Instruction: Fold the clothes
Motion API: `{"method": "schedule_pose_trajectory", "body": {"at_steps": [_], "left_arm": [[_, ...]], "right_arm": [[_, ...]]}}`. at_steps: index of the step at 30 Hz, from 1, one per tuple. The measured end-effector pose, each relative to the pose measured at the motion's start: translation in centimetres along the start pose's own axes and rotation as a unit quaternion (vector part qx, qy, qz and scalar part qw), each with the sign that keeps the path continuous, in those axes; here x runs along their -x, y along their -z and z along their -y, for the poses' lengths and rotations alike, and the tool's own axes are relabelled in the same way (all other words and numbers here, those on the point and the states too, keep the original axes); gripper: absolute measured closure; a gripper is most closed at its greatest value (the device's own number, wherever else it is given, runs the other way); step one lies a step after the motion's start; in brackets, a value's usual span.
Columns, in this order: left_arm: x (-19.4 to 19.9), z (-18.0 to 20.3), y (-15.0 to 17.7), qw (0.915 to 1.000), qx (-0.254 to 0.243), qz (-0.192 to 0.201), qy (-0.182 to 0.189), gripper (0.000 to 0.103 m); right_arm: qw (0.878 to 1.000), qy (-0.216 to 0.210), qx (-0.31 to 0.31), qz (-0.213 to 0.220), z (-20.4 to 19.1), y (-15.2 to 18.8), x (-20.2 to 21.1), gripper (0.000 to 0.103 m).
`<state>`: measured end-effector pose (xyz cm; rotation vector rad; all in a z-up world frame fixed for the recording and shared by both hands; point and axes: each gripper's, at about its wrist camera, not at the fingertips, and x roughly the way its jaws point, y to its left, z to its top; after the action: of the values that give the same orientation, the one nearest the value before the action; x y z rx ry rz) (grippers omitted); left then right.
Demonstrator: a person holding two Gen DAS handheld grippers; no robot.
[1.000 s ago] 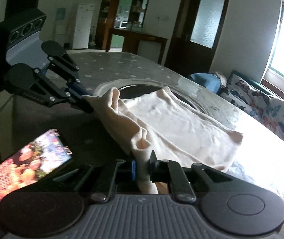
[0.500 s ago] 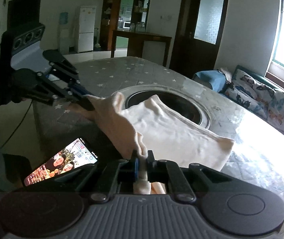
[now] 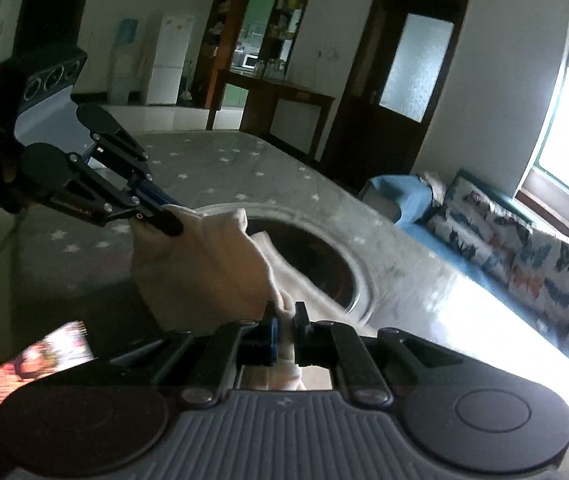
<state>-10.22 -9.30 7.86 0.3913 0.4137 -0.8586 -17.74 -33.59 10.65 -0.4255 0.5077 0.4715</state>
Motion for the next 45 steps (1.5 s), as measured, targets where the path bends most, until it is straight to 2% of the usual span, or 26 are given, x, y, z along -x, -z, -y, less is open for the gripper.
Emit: {"method": "schedule_pose_trajectory", "body": {"at_steps": [4, 8, 11, 12, 13, 15, 20, 27, 30, 32, 34, 38, 41, 43, 45], "left_arm": [[-3.0, -2.1, -1.2, 0.9997, 0.012, -0.003, -0.019, 0.094], [-6.7, -4.4, -1.5, 0.9985, 0.030, -0.022, -0.041, 0.094], [-9.4, -6.1, -1.0, 0.9960, 0.058, -0.042, -0.053, 0.094], [-10.2, -6.6, -0.8, 0.9951, 0.064, -0.048, -0.058, 0.094], [-11.0, -6.9, -0.6, 0.9944, 0.067, -0.054, -0.062, 0.094], [-12.0, -7.1, -0.1, 0.9929, 0.065, -0.064, -0.076, 0.094], [-12.9, -7.9, 1.0, 0.9896, 0.078, -0.079, -0.091, 0.094], [-12.3, -8.1, 0.9, 0.9878, 0.096, -0.075, -0.097, 0.093], [-11.8, -7.9, 0.3, 0.9887, 0.100, -0.065, -0.091, 0.093], [-11.5, -7.6, 0.1, 0.9900, 0.099, -0.061, -0.080, 0.087], [-11.6, -7.2, 0.0, 0.9906, 0.090, -0.065, -0.079, 0.086], [-12.1, -6.9, 0.2, 0.9901, 0.084, -0.082, -0.077, 0.086], [-12.3, -6.8, 0.5, 0.9894, 0.083, -0.088, -0.081, 0.086], [-12.4, -6.9, 0.6, 0.9888, 0.083, -0.088, -0.088, 0.088], [-12.4, -6.9, 0.7, 0.9881, 0.083, -0.089, -0.094, 0.094]], "right_arm": [[0.999, 0.011, 0.032, -0.010, 2.1, -2.0, -3.9, 0.097], [0.998, 0.022, 0.054, -0.022, 3.5, -3.2, -8.7, 0.097], [0.998, 0.026, 0.036, -0.037, 4.2, -2.8, -12.7, 0.096], [0.998, 0.027, 0.027, -0.042, 4.3, -2.4, -13.9, 0.093], [0.998, 0.031, 0.018, -0.045, 4.5, -1.9, -14.7, 0.089], [0.998, 0.039, -0.001, -0.051, 4.8, -0.9, -16.1, 0.089], [0.994, 0.038, -0.087, -0.045, 6.7, 1.4, -14.0, 0.088], [0.975, 0.044, -0.206, -0.067, 10.6, 6.0, -9.8, 0.084], [0.968, 0.035, -0.239, -0.072, 11.2, 7.4, -9.0, 0.083], [0.964, 0.031, -0.254, -0.071, 11.5, 7.9, -8.9, 0.081], [0.961, 0.031, -0.265, -0.069, 11.6, 8.3, -9.2, 0.070], [0.955, 0.033, -0.286, -0.071, 11.9, 8.8, -9.7, 0.068], [0.954, 0.029, -0.288, -0.079, 11.6, 8.9, -10.4, 0.071], [0.956, 0.038, -0.278, -0.079, 11.2, 8.7, -10.6, 0.086], [0.960, 0.052, -0.264, -0.072, 10.8, 8.2, -10.3, 0.094]]}}
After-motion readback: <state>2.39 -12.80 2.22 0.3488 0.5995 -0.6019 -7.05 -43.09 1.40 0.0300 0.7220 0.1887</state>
